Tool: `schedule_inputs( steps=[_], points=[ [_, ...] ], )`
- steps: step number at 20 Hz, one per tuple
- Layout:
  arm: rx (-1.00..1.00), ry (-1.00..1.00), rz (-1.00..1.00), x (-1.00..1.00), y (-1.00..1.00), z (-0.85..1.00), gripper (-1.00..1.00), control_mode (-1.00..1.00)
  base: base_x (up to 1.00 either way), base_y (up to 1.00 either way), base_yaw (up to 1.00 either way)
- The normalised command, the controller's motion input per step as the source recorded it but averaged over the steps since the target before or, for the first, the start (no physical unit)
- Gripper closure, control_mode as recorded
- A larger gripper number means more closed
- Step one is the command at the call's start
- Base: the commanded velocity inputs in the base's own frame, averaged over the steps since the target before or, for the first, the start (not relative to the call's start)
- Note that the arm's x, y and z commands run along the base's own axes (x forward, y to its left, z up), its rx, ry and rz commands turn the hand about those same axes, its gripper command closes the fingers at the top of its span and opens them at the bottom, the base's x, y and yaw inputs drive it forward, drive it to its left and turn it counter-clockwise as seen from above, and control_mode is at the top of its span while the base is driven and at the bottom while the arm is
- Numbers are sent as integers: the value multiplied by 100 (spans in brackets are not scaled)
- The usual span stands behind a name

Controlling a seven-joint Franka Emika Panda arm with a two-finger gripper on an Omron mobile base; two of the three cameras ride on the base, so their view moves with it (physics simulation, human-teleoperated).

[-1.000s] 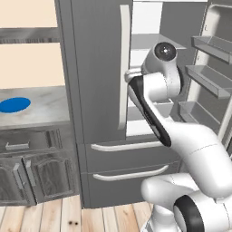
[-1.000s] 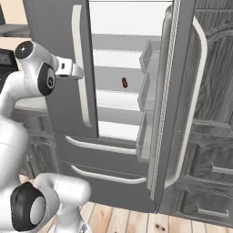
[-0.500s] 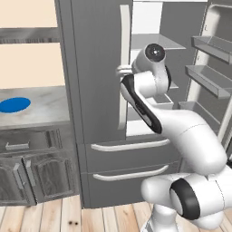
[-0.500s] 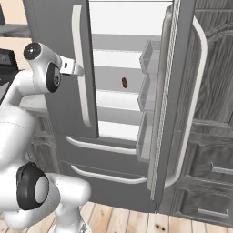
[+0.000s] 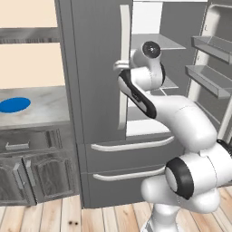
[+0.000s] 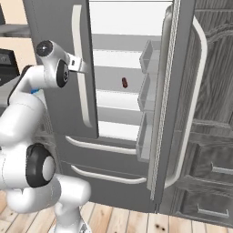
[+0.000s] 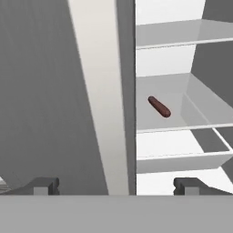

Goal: Move the hot dog bun to the plate on the dining table and place the condiment next to that plate. Then navigate to the fridge and take the sausage and place it on the plate as well.

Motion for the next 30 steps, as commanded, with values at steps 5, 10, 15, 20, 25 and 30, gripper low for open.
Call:
schedule_inputs(
  steps=[5,10,15,20,25,30],
  points=[
    [4,0,0,52,0,0,-100,-100,0,0,0],
    [1,0,0,54,0,-5,-100,-100,0,0,0],
    [0,0,0,52,1,-6,-100,-100,0,0,0],
    [0,0,0,49,3,-9,-100,-100,0,0,0],
    [0,0,0,45,11,-9,-100,-100,0,0,0],
    [0,5,0,37,17,-16,100,-100,0,0,0]
  ],
)
